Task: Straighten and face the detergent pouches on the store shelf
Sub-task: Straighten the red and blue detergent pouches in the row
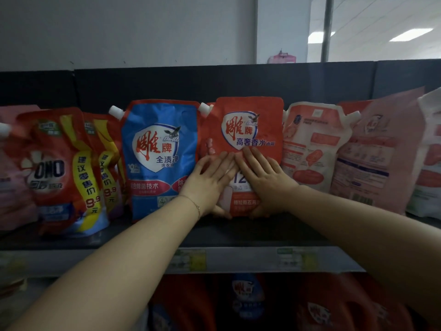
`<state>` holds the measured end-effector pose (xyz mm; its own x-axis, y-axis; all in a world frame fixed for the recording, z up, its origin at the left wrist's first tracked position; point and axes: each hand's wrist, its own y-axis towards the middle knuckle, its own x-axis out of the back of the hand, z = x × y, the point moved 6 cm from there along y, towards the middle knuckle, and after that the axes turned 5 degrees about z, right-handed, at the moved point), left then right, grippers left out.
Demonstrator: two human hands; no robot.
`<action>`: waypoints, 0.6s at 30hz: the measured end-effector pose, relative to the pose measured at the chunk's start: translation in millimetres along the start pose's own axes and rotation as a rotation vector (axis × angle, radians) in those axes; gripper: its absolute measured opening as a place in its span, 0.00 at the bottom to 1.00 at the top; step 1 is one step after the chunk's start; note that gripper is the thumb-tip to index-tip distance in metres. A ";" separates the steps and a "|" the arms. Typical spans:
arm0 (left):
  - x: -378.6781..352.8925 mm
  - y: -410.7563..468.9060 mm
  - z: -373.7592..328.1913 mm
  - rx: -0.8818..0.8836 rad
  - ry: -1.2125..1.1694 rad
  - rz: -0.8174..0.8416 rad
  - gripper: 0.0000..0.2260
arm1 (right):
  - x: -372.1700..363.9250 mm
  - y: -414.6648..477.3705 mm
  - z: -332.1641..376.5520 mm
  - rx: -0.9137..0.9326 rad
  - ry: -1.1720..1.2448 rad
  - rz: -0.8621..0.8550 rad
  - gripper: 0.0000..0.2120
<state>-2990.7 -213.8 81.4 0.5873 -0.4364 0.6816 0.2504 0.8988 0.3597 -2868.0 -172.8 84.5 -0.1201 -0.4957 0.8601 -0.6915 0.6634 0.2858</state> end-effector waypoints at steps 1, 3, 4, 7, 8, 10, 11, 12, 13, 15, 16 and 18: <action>2.2 -3.4 -0.2 -0.004 -0.005 0.001 0.52 | 3.5 -4.7 1.2 0.008 -0.006 0.018 0.68; 6.2 -11.0 -1.8 -0.012 -0.004 0.006 0.49 | 8.4 -14.1 3.1 0.028 -0.021 0.050 0.67; 8.0 -14.6 -3.0 -0.017 -0.005 0.002 0.47 | 10.1 -18.5 3.7 0.036 -0.025 0.056 0.66; 15.2 -23.7 -5.9 -0.013 -0.043 -0.037 0.44 | 15.1 -29.5 5.9 0.055 -0.019 0.028 0.58; 17.7 -26.1 -7.0 -0.006 -0.062 -0.046 0.42 | 17.0 -33.3 6.6 0.057 -0.007 0.021 0.55; 22.8 -30.8 -9.3 0.000 -0.092 -0.056 0.39 | 21.9 -42.5 9.4 0.060 0.025 0.015 0.51; 25.7 -33.3 -9.8 0.003 -0.105 -0.061 0.37 | 24.6 -47.8 10.8 0.058 0.033 0.002 0.49; 27.8 -35.6 -10.4 0.004 -0.119 -0.069 0.35 | 27.2 -53.3 12.0 0.057 0.036 -0.028 0.48; 30.3 -37.8 -11.5 0.001 -0.133 -0.081 0.33 | 30.7 -59.8 12.6 0.056 0.033 -0.080 0.45; 37.6 -40.7 -14.7 -0.021 -0.165 -0.130 0.31 | 36.7 -72.5 11.8 0.061 0.008 -0.197 0.36; 42.8 -41.3 -16.8 -0.031 -0.187 -0.158 0.30 | 38.4 -78.4 10.2 0.059 -0.013 -0.239 0.30; 53.3 -40.0 -23.9 -0.046 -0.243 -0.197 0.28 | 41.3 -90.3 5.1 0.039 -0.025 -0.315 0.19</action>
<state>-2951.0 -272.1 88.1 0.3242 -0.5943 0.7360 0.3791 0.7944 0.4745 -2814.2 -256.0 92.1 0.0871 -0.6870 0.7214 -0.7241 0.4537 0.5195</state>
